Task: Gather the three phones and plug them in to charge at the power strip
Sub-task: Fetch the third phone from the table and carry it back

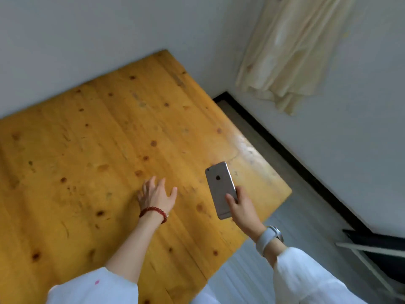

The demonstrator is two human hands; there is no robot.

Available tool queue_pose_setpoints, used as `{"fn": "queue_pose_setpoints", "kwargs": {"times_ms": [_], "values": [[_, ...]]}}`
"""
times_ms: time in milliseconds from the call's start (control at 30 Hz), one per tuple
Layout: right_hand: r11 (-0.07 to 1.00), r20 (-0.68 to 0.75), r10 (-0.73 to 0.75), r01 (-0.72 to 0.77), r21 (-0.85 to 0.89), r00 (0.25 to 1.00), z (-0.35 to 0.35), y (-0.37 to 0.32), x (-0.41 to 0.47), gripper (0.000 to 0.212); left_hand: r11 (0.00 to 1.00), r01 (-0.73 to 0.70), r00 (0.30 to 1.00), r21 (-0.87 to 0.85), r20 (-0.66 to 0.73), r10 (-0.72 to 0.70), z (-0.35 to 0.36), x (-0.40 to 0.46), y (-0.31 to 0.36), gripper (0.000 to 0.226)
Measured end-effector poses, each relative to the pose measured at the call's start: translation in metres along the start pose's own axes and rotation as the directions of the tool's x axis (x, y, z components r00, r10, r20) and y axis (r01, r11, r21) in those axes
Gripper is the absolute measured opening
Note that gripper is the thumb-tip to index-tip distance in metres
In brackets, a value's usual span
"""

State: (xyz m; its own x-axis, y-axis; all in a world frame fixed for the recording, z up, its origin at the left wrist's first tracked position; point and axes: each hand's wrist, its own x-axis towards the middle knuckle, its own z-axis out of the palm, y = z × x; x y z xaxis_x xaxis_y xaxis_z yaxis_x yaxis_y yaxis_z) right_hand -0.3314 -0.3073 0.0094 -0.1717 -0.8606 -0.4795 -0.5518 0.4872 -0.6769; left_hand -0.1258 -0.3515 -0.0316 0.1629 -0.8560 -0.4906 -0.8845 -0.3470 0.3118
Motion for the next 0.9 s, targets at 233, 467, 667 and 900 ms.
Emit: {"fn": "queue_pose_setpoints", "kwargs": {"times_ms": [233,467,667,900], "values": [[0.954,-0.36,0.161,-0.052,0.294,0.919,-0.122,0.14,-0.131,0.004,0.858,-0.513,0.857,0.036,0.074,0.509,0.091,-0.147,0.166,0.047],[0.826,-0.601,0.503,-0.141,0.546,0.621,-0.206,0.31,-0.32,0.012,0.559,-0.828,0.547,0.045,0.285,0.787,0.219,-0.337,0.286,0.046],[0.622,-0.59,0.776,-0.115,0.775,0.22,-0.228,0.434,-0.467,0.019,0.145,-0.989,0.119,-0.017,0.482,0.868,0.325,-0.504,0.361,0.047],[0.39,-0.39,0.92,-0.003,0.921,-0.031,-0.23,0.545,-0.573,0.02,-0.192,-0.978,-0.195,-0.084,0.699,0.688,0.447,-0.652,0.405,0.049]]}}
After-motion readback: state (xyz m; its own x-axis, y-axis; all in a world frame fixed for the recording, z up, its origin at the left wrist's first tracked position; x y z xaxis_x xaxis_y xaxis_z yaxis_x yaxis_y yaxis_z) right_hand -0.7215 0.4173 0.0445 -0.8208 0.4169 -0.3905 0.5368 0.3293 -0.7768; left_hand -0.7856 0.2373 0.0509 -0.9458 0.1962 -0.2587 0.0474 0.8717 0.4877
